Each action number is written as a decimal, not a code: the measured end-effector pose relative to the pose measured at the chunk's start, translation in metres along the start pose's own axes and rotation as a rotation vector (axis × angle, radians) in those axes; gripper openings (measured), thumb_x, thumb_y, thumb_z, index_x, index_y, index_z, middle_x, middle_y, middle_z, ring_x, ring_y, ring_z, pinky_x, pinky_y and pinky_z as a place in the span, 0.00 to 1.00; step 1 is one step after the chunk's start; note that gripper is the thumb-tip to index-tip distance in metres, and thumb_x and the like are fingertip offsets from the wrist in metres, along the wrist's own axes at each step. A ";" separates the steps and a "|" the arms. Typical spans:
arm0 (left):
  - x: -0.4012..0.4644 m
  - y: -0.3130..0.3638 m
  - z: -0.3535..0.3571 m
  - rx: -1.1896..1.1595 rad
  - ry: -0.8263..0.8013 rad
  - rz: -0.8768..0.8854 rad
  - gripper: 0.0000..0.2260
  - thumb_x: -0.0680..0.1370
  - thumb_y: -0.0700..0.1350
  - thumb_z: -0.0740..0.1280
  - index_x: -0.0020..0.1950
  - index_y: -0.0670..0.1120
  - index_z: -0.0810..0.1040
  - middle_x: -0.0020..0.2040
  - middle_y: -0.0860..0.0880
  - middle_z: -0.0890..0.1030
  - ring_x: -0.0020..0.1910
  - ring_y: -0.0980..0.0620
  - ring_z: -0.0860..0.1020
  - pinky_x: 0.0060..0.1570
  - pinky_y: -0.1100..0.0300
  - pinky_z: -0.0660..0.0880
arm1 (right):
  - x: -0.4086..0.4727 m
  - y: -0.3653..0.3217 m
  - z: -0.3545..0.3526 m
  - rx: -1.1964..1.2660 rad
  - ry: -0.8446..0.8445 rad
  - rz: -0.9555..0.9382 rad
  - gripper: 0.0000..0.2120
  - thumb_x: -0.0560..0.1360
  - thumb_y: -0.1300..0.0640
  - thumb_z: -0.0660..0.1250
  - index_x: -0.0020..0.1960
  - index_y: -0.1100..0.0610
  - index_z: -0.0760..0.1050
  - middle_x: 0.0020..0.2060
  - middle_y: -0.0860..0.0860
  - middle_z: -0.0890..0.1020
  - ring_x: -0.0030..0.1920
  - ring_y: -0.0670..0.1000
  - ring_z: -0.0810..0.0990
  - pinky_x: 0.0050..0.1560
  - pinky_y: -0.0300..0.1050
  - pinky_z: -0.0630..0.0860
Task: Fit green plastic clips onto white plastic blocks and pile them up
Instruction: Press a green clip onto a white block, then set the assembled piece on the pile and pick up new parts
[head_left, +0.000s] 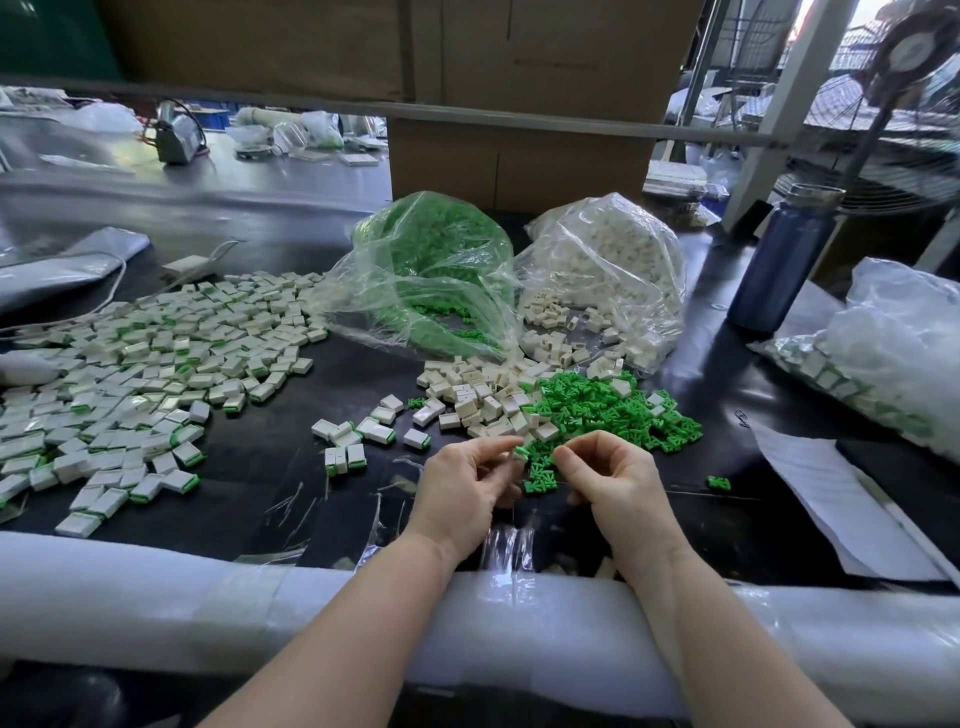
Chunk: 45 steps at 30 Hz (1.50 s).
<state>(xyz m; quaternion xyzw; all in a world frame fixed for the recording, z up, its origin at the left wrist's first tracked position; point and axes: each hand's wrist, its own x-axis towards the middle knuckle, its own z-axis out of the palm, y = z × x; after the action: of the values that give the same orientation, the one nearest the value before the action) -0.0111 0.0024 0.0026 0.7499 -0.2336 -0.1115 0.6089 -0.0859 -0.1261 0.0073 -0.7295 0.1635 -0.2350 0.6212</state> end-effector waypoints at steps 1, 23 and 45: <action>0.000 0.000 -0.001 0.005 0.043 0.001 0.12 0.75 0.36 0.67 0.56 0.46 0.80 0.38 0.51 0.82 0.31 0.59 0.79 0.37 0.68 0.78 | 0.000 0.000 0.000 0.001 0.005 0.009 0.07 0.72 0.62 0.70 0.36 0.57 0.76 0.26 0.48 0.76 0.26 0.43 0.72 0.29 0.35 0.71; 0.005 -0.004 -0.007 0.438 0.278 -0.135 0.19 0.77 0.41 0.65 0.65 0.34 0.68 0.74 0.43 0.55 0.73 0.46 0.58 0.67 0.63 0.55 | 0.002 0.001 -0.002 -0.178 0.154 0.026 0.09 0.71 0.62 0.71 0.34 0.55 0.77 0.27 0.47 0.77 0.29 0.45 0.72 0.33 0.38 0.72; 0.004 -0.010 0.003 0.754 0.072 0.146 0.09 0.77 0.48 0.65 0.57 0.51 0.76 0.56 0.51 0.73 0.57 0.50 0.69 0.61 0.59 0.64 | -0.004 0.001 0.010 -0.719 -0.093 -0.115 0.03 0.72 0.58 0.71 0.45 0.53 0.82 0.44 0.45 0.73 0.44 0.49 0.76 0.51 0.49 0.75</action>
<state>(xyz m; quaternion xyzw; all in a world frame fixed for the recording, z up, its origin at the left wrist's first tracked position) -0.0072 -0.0004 -0.0073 0.9060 -0.2893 0.0523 0.3045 -0.0833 -0.1160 0.0044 -0.9191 0.1662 -0.1636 0.3175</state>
